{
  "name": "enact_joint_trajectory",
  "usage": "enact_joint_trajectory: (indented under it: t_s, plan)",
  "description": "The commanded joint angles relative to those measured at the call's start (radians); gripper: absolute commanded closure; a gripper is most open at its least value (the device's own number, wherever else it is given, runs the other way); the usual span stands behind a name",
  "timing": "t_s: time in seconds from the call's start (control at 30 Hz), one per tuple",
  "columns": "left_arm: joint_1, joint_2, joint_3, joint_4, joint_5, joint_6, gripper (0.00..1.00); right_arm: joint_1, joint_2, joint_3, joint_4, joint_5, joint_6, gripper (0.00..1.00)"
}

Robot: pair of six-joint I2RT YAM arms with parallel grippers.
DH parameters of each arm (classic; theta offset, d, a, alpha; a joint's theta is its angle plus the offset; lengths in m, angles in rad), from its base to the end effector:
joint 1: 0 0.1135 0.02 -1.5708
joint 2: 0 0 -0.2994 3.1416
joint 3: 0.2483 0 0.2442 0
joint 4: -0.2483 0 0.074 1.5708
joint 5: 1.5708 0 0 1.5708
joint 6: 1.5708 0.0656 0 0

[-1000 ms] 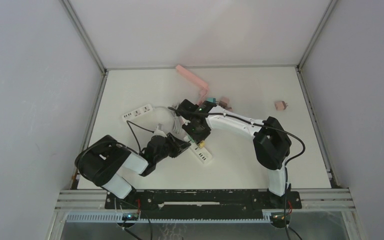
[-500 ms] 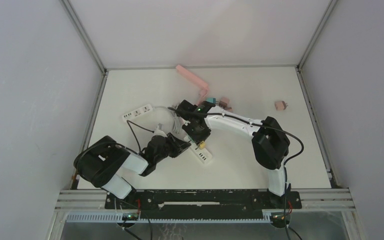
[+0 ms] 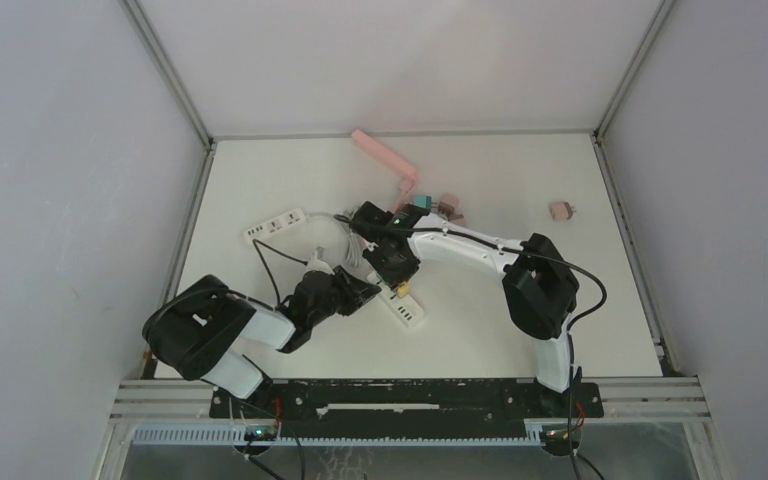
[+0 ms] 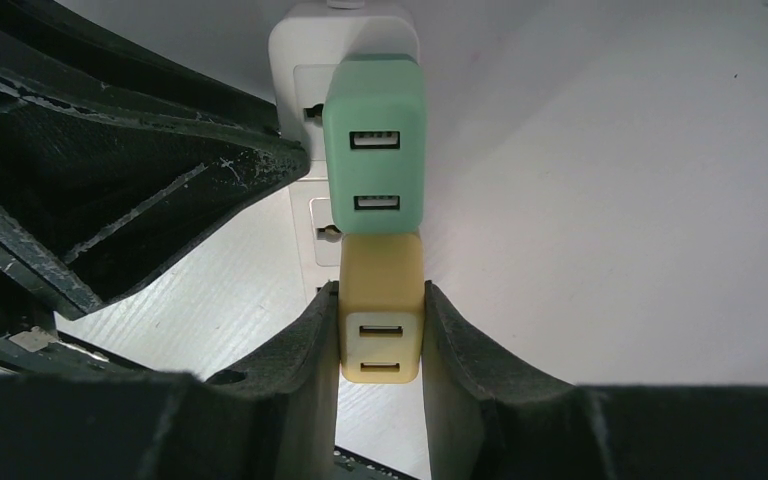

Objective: Insert the plug
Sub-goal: Insert the plug into the socket.

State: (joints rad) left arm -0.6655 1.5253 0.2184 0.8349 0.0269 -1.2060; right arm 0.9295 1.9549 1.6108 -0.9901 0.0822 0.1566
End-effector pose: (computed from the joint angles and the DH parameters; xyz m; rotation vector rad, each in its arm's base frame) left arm 0.1959 -0.1560 0.1363 -0.5862 2.1859 -1.1336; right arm 0.2484 0.3237 0.2322 -1.0783 2.6876 0.0759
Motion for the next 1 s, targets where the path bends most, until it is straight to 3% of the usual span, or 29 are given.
enact_joint_trajectory:
  t_s: [0.0,0.97]
  plan:
    - [-0.008,-0.021,0.032,-0.02,-0.023,0.034,0.68,0.006,-0.016,-0.009,0.056,0.026,0.024,1.0]
    - [-0.02,-0.018,0.047,-0.037,-0.027,0.037,0.68,0.02,0.035,-0.195,0.124,0.013,0.004,1.0]
